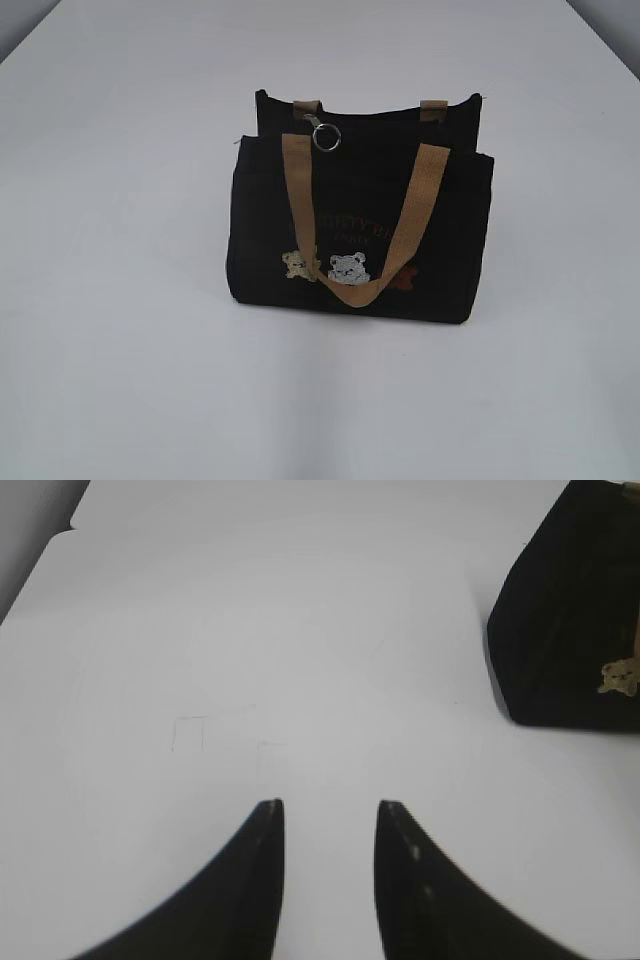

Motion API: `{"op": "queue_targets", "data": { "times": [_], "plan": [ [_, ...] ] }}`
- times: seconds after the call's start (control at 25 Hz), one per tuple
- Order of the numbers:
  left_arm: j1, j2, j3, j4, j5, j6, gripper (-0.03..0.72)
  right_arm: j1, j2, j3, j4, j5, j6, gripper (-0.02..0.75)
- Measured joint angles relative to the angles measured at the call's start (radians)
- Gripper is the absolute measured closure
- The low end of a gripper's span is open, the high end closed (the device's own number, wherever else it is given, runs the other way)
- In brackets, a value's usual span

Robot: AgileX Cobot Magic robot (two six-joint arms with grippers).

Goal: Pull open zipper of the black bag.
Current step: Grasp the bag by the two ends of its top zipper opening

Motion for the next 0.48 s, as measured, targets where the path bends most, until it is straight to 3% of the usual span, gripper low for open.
{"op": "queue_targets", "data": {
  "times": [0.48],
  "plan": [
    [0.000,0.000,0.000,0.000,0.000,0.000,0.453,0.000,0.000,0.000,0.001,0.000,0.000,0.496]
  ]
}}
